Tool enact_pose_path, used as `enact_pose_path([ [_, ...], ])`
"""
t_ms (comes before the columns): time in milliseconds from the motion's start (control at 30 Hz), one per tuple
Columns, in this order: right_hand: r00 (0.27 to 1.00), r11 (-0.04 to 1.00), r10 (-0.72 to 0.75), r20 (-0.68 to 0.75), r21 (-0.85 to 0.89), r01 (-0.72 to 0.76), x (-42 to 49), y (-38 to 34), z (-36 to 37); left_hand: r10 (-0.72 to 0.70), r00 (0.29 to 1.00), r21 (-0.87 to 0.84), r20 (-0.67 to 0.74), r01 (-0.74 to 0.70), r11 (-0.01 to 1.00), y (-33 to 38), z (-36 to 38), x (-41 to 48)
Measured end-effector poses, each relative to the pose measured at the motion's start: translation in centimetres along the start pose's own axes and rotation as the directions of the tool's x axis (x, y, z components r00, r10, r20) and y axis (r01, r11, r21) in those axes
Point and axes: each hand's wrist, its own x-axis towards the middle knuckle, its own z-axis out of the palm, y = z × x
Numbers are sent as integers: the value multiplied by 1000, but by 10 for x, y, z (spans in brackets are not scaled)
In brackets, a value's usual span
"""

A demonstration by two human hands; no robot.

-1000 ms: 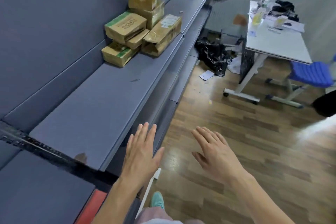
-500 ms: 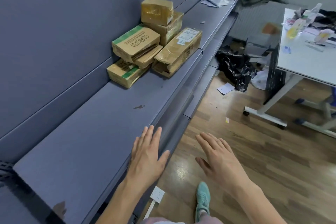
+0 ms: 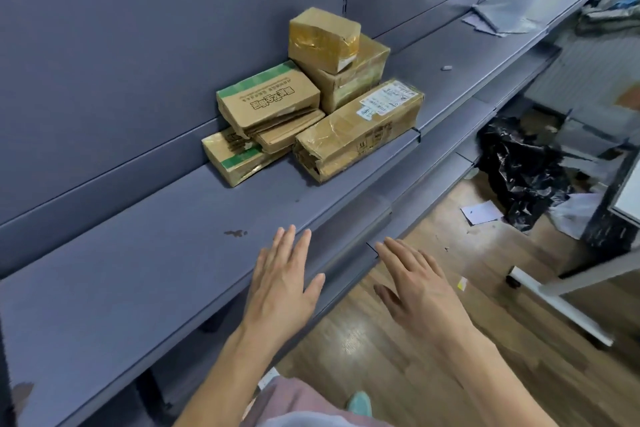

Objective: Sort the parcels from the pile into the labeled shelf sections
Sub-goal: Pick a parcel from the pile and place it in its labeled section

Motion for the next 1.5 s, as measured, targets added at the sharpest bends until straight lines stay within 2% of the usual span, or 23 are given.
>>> enact_pose_path([
  [167, 996, 996, -90, 24, -3, 90, 44, 11, -9, -68, 998, 12, -7, 68, 998, 1, 0, 27],
  [500, 987, 985, -161, 0, -59, 161, 138, 19, -35, -89, 995, -49, -47, 86, 995, -18, -7, 122],
  [700, 969, 968, -248, 14, -32, 249, 196, -6, -52, -151, 984, -64, -99, 145, 987, -41, -29, 144],
  [900, 960, 958, -280, 12, 69, 279, 239, -35, -81, -313, 930, -137, -192, 290, 947, -62, -45, 147],
  [1167, 916, 911, -394, -68, 100, 400, 301, -24, -105, -508, 819, -235, -266, 456, 859, -56, -71, 171],
  [1300, 893, 895, -444, -74, 9, 446, 333, -10, -113, -568, 768, -257, -297, 509, 822, -52, -88, 197],
  [1500, 892, 888, -451, 42, -81, 453, 350, -7, -111, -623, 730, -463, -282, 465, 755, -51, -93, 235],
])
